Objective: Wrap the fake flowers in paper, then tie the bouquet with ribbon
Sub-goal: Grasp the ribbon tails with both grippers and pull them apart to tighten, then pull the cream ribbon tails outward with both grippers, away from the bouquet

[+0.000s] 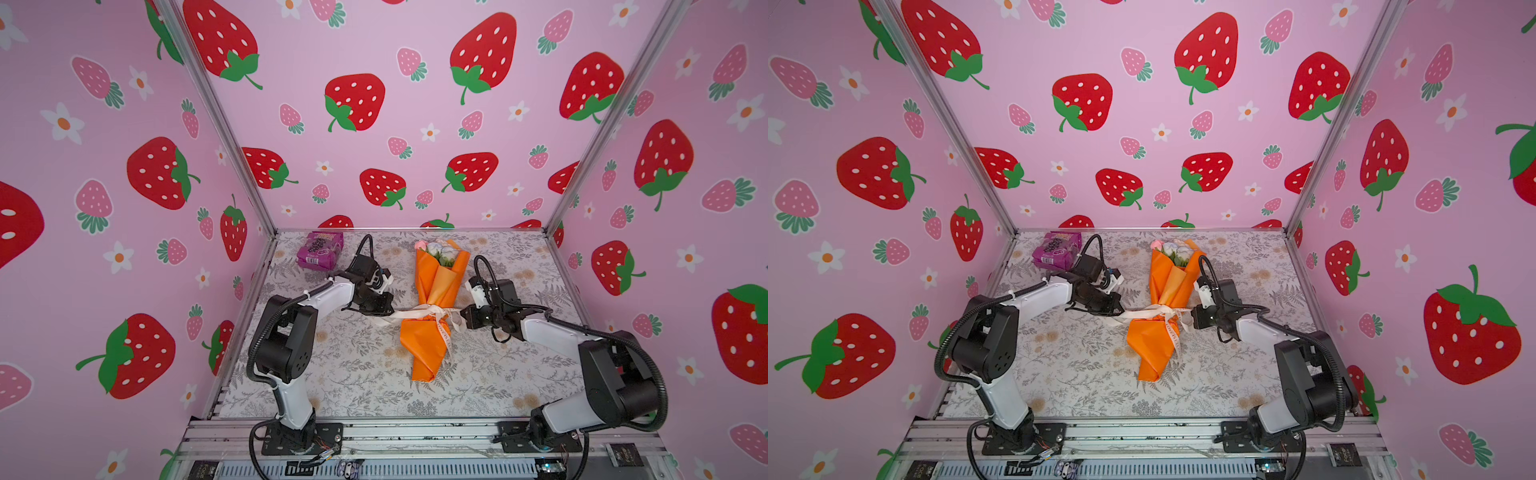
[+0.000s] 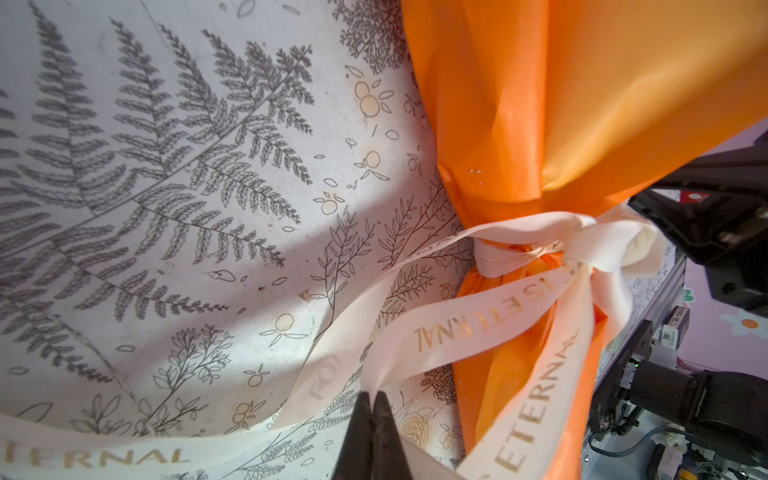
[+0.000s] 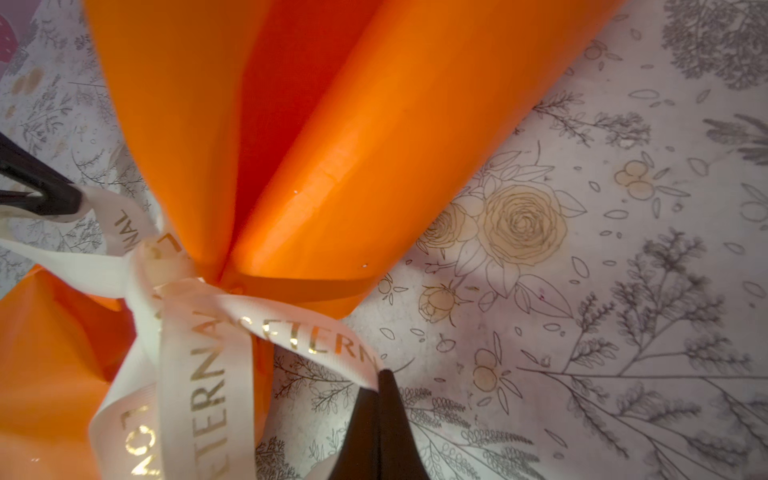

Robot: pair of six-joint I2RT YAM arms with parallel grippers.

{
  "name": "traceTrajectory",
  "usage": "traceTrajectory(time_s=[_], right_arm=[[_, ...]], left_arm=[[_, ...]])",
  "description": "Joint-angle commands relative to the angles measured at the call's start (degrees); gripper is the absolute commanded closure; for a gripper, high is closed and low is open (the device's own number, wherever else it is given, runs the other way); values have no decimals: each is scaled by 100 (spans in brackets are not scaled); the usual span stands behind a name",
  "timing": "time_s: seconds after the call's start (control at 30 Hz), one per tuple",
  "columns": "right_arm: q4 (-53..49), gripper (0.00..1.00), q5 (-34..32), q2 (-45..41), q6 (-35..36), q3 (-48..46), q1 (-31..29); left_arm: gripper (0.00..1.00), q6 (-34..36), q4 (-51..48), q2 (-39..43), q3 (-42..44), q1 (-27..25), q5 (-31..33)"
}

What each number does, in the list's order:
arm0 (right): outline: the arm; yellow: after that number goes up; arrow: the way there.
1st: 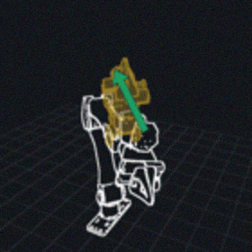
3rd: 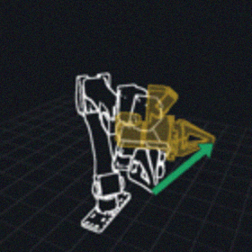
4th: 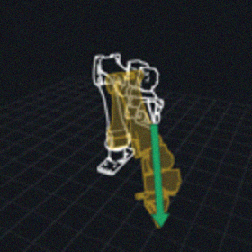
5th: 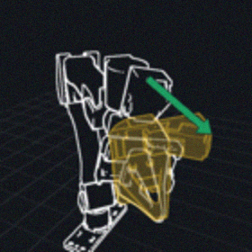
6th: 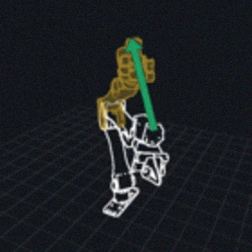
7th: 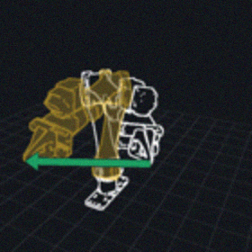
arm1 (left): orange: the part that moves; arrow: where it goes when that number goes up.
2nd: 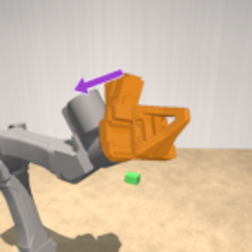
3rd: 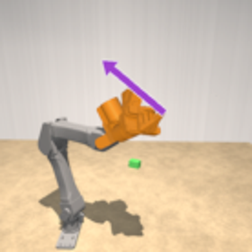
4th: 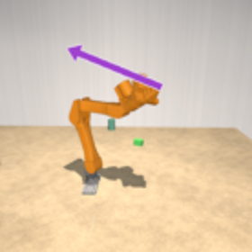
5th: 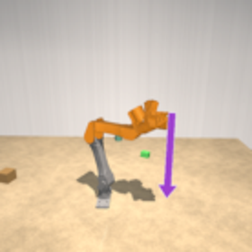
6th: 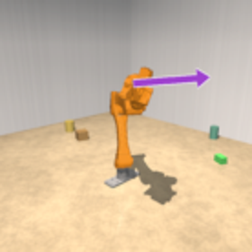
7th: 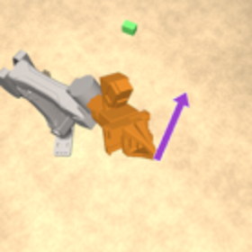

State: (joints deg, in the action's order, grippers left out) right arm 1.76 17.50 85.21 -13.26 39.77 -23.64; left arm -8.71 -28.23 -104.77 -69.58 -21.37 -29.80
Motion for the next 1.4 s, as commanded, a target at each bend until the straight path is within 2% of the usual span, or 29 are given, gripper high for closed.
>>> traceTrajectory(time_s=[0.0, 0.23, 0.4, 0.6, 0.97, 1.27, 1.37], right_arm=[[-324, 100, -451, -161, -166, -11, -36], [-560, 100, -857, -326, -213, -13, -36], [-668, 100, -1074, -314, -178, -47, -40], [-969, 100, -1633, -276, -248, -33, -36], [-1298, 100, -2461, -418, -383, -74, 15], [-1482, 100, -3136, -643, -432, -70, 87], [-1581, 100, -3294, -604, -362, -79, 122]], left_arm=[[100, 152, -251, 102, -40, 24, 251], [100, 238, -435, 14, -121, 25, 741], [100, 213, -472, -67, -237, 27, 853], [100, 222, -664, -131, -226, 50, 1344], [100, 220, -708, -31, -14, 185, 1708], [100, 238, -891, 43, 146, 210, 2667], [100, 219, -886, 104, 220, 236, 2743]])
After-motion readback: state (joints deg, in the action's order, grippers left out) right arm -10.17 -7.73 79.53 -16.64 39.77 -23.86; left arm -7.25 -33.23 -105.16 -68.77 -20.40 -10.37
